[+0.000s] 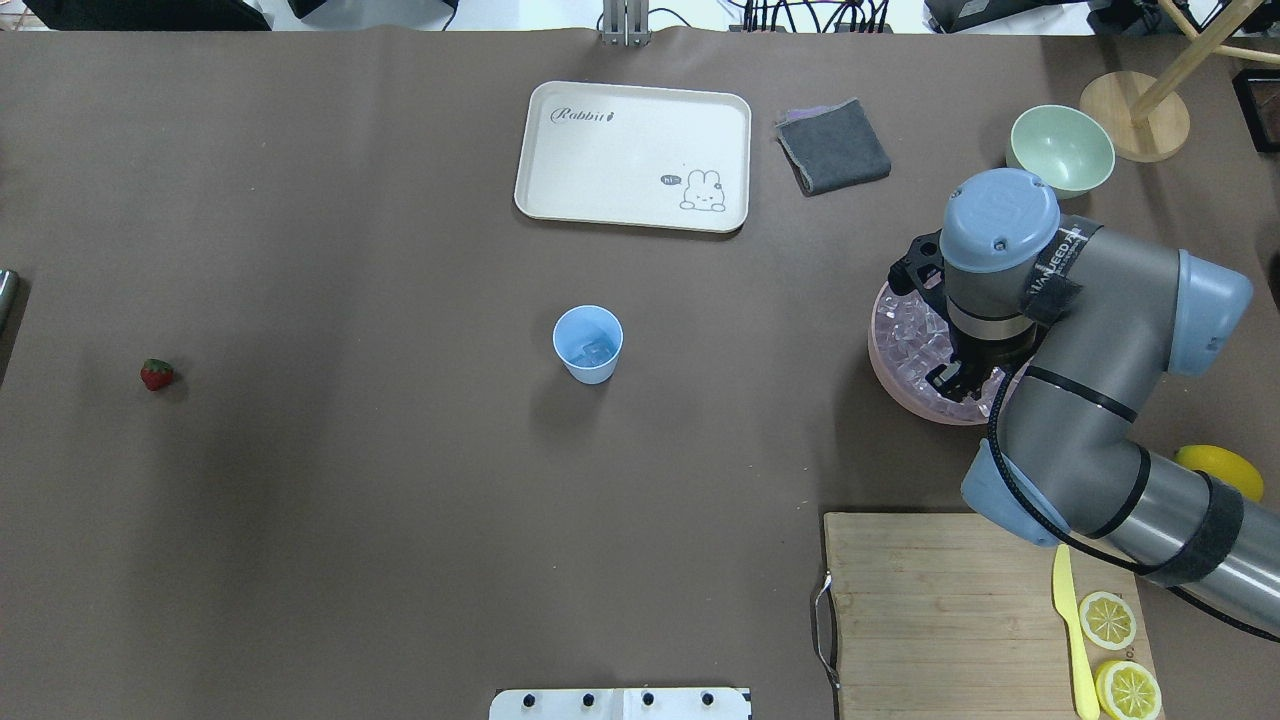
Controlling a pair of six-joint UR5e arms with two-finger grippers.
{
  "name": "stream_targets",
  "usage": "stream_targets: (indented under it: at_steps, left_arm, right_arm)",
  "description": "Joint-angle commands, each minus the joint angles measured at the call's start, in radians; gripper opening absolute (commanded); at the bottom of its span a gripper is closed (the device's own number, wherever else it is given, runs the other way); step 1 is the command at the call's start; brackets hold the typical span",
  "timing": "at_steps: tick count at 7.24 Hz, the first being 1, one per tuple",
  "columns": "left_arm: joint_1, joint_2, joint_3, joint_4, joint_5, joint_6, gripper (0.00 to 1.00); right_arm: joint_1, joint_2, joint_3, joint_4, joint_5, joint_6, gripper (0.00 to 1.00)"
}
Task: Mash ice and strawberries in cup
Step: 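Close the right gripper on a clear ice cube in the bowl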
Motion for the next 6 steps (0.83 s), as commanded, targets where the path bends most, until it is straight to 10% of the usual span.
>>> stream_targets:
  at_steps: [1, 6]
  left_arm:
    - [-0.001, -0.001, 0.002, 0.000, 0.000, 0.000, 0.98]
    - [0.000, -0.001, -0.006, 0.000, 0.000, 0.000, 0.98]
  right_arm:
    - [-0.005, 0.002, 0.000, -0.001, -0.001, 0.002, 0.49]
    - [-0.001, -0.001, -0.004, 0.002, -0.004, 0.000, 0.25]
